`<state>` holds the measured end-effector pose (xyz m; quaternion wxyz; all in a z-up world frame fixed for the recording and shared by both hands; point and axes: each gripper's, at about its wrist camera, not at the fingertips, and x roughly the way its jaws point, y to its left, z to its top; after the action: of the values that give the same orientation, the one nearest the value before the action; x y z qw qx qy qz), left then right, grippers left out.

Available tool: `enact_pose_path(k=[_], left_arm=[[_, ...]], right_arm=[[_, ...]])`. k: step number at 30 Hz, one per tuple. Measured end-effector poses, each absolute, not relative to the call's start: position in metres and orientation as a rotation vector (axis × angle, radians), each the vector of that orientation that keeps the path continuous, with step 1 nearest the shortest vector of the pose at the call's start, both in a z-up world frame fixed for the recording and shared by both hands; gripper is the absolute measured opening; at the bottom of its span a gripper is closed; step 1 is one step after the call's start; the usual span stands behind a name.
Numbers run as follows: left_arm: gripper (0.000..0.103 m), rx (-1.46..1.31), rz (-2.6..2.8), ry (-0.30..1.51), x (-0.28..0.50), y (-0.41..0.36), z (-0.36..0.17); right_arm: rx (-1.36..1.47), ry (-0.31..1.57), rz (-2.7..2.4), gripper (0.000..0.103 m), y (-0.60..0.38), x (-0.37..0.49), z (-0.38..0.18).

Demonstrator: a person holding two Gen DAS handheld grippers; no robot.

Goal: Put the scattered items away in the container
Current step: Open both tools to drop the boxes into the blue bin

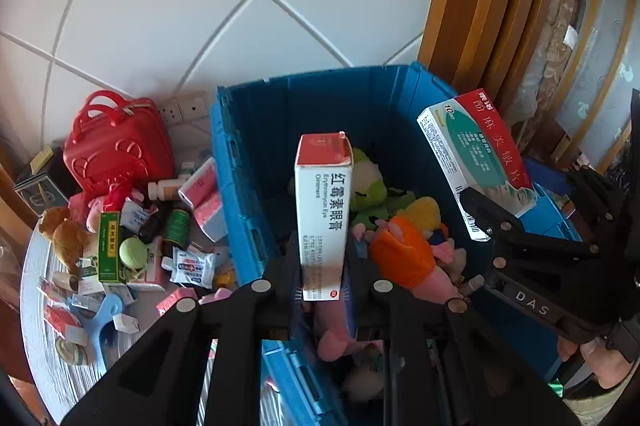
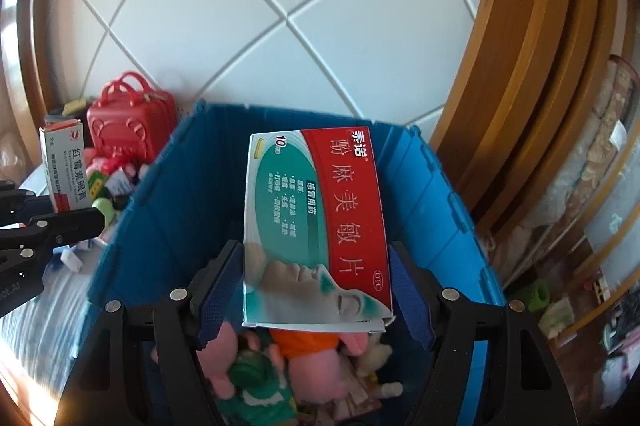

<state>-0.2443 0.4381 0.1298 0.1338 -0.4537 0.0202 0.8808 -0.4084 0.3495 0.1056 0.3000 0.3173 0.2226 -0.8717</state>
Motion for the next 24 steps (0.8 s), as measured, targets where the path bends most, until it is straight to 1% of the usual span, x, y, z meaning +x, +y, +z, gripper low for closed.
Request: enact_pose_path(k=[5, 11, 15, 19, 20, 22, 24], left_arm=[[0.017, -1.634, 2.337, 0.030, -0.282, 0.485, 0.071], [0.017, -1.917, 2.099, 0.049, -0.290, 0.516, 0.002], [0.017, -2.008, 2.027, 0.064, -0.291, 0.519, -0.024], [0.017, -2.033, 1.999, 0.092, -0.290, 0.525, -0.030], [0.019, -2.034, 1.998, 0.099, -0.288, 0.527, -0.030], [0.028, -2.026, 1.990, 0.102, -0.285, 0.530, -0.028], [0.045, -2.012, 1.995, 0.111, -0.287, 0.529, -0.026]], right_arm=[[1.066, 0.699, -2.216, 0.072, 0.349, -0.462, 0.055], [1.308, 0.864, -2.076, 0.072, 0.355, -0.494, -0.014], [1.431, 0.910, -1.989, 0.072, 0.363, -0.504, -0.048], [1.485, 0.959, -1.936, 0.073, 0.366, -0.505, -0.064], [1.495, 0.965, -1.930, 0.074, 0.368, -0.508, -0.066], [1.514, 0.967, -1.921, 0.078, 0.372, -0.510, -0.070], [1.518, 0.961, -1.918, 0.080, 0.374, -0.511, -0.072]])
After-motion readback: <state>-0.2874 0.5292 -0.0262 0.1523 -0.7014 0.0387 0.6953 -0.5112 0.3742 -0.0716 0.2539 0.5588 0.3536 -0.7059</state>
